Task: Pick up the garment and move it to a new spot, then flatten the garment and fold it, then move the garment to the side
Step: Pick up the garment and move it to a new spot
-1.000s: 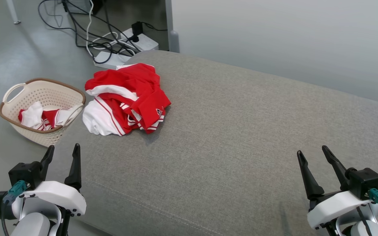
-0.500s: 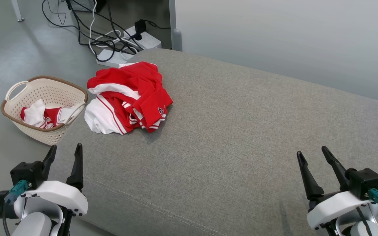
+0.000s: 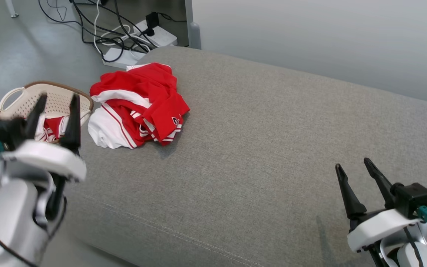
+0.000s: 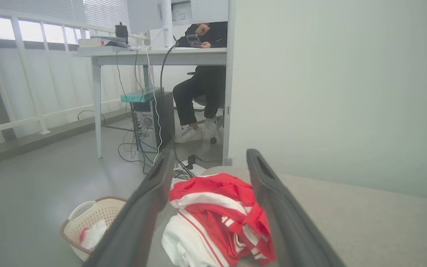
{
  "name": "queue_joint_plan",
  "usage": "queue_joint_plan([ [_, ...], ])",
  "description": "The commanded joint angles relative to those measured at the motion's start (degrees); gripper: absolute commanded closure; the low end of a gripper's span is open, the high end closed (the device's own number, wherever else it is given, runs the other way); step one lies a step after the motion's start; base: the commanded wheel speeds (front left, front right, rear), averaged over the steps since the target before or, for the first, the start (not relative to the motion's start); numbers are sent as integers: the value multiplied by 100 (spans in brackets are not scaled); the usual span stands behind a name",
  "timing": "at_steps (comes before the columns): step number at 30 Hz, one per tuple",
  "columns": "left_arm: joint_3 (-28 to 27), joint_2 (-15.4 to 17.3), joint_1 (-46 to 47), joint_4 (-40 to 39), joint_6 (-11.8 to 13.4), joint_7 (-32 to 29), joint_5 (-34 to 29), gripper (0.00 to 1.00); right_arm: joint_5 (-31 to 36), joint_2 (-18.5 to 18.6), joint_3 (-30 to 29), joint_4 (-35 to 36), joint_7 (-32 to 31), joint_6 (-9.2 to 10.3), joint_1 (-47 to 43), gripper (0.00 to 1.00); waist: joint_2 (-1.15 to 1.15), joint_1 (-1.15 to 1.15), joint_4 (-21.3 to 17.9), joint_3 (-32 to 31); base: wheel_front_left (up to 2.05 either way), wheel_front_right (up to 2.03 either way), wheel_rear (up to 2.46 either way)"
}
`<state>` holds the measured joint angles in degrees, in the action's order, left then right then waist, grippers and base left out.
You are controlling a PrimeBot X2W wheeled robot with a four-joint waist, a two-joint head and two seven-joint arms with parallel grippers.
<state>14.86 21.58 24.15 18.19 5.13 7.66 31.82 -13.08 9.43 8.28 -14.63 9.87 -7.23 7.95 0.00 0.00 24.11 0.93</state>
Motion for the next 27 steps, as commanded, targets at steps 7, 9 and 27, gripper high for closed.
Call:
queue_joint_plan([
  [7,-129,533,1678,0,-417,-991,161,0,154,149,195,268,-66,-25,440,0,0,0,-405,374,0,0,0],
  [9,-87,534,2019,314,-564,-1399,329,0,168,160,230,276,-62,-25,516,0,0,0,-559,485,0,0,0],
  [27,-238,749,2989,3603,-945,-2874,1135,0,221,167,465,193,11,-25,1127,0,0,0,-2020,1618,0,0,0],
])
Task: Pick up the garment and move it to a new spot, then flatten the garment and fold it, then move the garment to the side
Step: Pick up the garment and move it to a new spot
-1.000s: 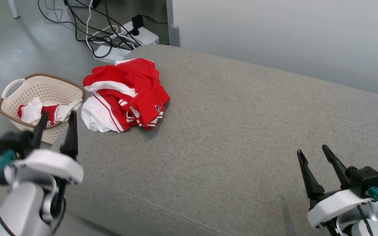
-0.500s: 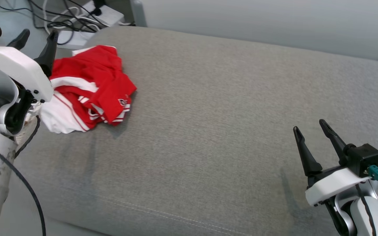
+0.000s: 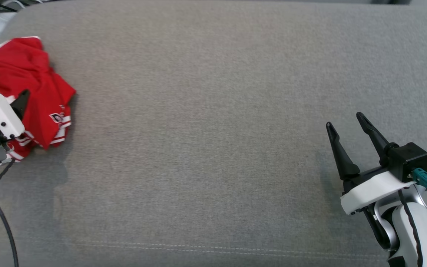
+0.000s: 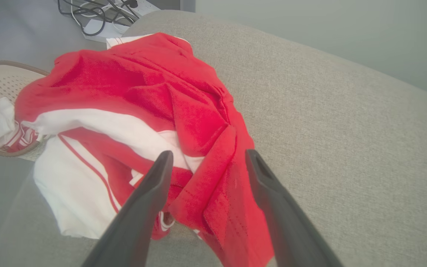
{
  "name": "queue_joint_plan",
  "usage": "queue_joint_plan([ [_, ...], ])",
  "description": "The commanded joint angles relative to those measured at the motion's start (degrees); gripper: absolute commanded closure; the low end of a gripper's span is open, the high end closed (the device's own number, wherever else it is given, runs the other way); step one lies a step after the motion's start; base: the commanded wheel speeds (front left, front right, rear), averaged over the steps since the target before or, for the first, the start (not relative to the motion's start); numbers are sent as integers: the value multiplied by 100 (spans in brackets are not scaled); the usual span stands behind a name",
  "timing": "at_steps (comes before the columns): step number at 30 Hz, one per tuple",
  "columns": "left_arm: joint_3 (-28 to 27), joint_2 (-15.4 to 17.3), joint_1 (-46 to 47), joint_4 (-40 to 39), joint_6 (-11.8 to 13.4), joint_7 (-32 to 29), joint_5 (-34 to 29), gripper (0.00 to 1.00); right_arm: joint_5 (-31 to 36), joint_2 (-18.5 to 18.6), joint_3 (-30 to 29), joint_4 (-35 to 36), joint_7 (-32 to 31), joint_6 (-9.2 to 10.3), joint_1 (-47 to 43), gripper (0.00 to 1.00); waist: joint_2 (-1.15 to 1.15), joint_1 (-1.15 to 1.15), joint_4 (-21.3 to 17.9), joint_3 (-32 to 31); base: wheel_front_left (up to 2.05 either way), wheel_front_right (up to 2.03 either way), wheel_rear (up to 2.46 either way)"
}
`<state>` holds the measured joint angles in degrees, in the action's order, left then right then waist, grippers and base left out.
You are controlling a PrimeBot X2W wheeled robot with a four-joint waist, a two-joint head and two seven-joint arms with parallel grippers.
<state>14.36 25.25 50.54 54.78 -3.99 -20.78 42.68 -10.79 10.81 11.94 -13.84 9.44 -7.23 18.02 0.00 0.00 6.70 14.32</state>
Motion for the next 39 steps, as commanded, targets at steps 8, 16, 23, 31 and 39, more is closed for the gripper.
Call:
queue_joint_plan([
  [8,-203,472,404,518,-77,-237,153,0,-44,4,105,36,152,-25,267,0,0,0,-451,532,0,0,0],
  [16,-156,547,444,615,-140,-336,185,100,-77,29,33,-36,191,-25,362,0,0,0,-400,564,0,0,0],
  [23,23,662,633,77,-254,94,10,100,-95,33,-74,-59,163,-25,296,0,0,0,-254,403,0,0,0],
  [31,325,633,572,-936,-319,613,-184,100,-155,-36,-122,-99,173,-25,225,0,0,0,-178,177,0,0,0],
  [39,911,102,-107,-2533,-315,642,-234,100,-179,-83,-330,-65,178,-25,111,0,0,0,-342,56,0,0,0],
])
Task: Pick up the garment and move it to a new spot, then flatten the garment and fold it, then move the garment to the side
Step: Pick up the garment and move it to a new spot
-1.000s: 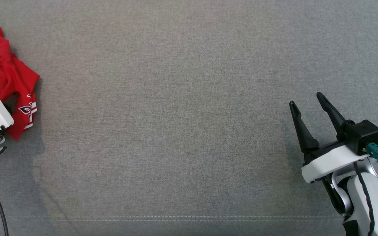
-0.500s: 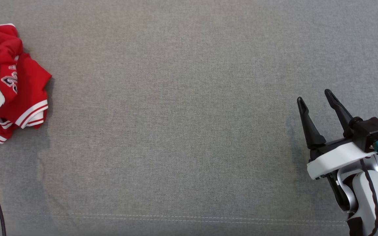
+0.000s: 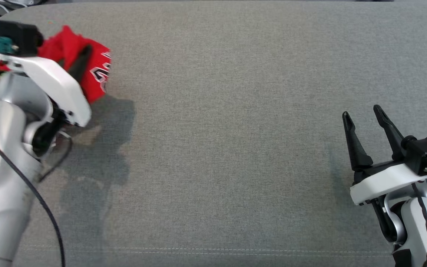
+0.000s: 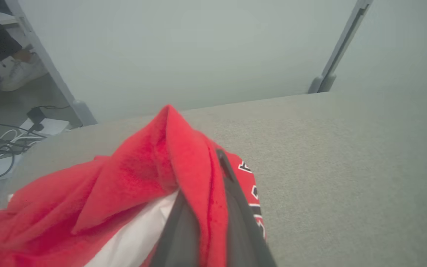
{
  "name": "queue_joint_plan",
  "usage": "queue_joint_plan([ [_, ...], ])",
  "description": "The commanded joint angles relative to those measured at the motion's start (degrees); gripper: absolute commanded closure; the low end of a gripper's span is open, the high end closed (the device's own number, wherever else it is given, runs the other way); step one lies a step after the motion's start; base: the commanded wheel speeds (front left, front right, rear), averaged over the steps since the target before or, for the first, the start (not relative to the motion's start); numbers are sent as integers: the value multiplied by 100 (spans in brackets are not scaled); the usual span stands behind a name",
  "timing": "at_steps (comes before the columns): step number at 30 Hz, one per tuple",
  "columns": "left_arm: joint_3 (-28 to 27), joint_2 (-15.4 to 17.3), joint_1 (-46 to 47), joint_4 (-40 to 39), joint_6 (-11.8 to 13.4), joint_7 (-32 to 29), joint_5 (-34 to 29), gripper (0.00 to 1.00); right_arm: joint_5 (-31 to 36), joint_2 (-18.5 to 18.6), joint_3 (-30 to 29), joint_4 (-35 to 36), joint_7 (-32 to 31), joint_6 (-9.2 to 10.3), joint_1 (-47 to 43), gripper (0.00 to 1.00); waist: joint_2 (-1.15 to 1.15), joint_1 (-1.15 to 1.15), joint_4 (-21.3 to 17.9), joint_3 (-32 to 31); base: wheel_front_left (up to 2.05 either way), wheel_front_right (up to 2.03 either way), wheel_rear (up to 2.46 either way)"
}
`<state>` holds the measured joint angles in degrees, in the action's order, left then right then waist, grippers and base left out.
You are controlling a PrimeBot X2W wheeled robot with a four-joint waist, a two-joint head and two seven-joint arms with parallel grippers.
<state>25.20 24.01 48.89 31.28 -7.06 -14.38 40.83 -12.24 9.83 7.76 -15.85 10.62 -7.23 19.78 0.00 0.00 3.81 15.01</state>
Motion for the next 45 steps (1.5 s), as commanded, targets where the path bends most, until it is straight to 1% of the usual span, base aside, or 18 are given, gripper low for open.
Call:
queue_joint_plan([
  [1,-118,117,-76,-361,26,1,-24,100,-35,1,65,150,63,-25,-75,0,0,0,-106,-18,0,0,0],
  [4,111,-238,-509,-754,128,-24,24,100,-28,-36,-13,186,52,-25,-120,0,0,0,-298,-22,0,0,0],
  [6,261,-497,-782,-880,168,-36,93,100,-16,-48,-56,208,41,-25,-146,0,0,0,-454,-10,0,0,0],
  [11,607,-1031,-1174,-747,164,-60,225,100,-10,-100,-163,260,30,-25,-165,0,0,0,-931,60,0,0,0],
  [12,607,-1031,-1174,-747,164,-60,225,100,-10,-100,-163,260,30,-25,-165,0,0,0,-931,60,0,0,0],
  [16,838,-1348,-1091,-521,104,-21,223,100,-13,-156,-215,266,44,-25,-171,0,0,0,-1349,104,0,0,0],
  [20,1042,-1582,-830,-289,45,25,181,100,-32,-232,-214,235,76,-25,-156,0,0,0,-1827,153,0,0,0],
  [24,1223,-1709,-501,-56,-1,58,161,100,-69,-330,-152,176,139,-25,-148,0,0,0,-2369,228,0,0,0],
  [31,1398,-1769,-123,354,-31,117,226,100,-180,-478,49,-61,265,-25,-146,0,0,0,-3247,363,0,0,0],
  [34,1449,-1717,-79,539,-35,119,261,100,-235,-518,152,-153,312,-25,-101,0,0,0,-3493,409,0,0,0],
  [37,1509,-1703,-61,701,-38,103,320,100,-283,-539,186,-232,353,-25,-68,0,0,0,-3575,428,0,0,0],
  [38,1529,-1708,-50,741,-39,108,337,97,-291,-542,182,-256,364,-25,-64,0,0,0,-3572,432,0,0,0],
  [39,1558,-1719,-37,775,-39,101,352,45,-295,-543,163,-277,374,-25,-65,0,0,0,-3545,436,0,0,0],
  [40,1605,-1731,-18,787,-40,107,353,0,-298,-544,148,-300,383,-25,-64,0,0,0,-3509,437,0,0,0],
  [43,1808,-1786,25,616,-41,122,448,0,-297,-541,111,-334,401,-25,-32,0,0,0,-3344,427,0,0,0],
  [45,1909,-1769,75,393,-41,259,459,0,-290,-509,73,-332,410,-25,6,0,0,0,-3181,401,0,0,0],
])
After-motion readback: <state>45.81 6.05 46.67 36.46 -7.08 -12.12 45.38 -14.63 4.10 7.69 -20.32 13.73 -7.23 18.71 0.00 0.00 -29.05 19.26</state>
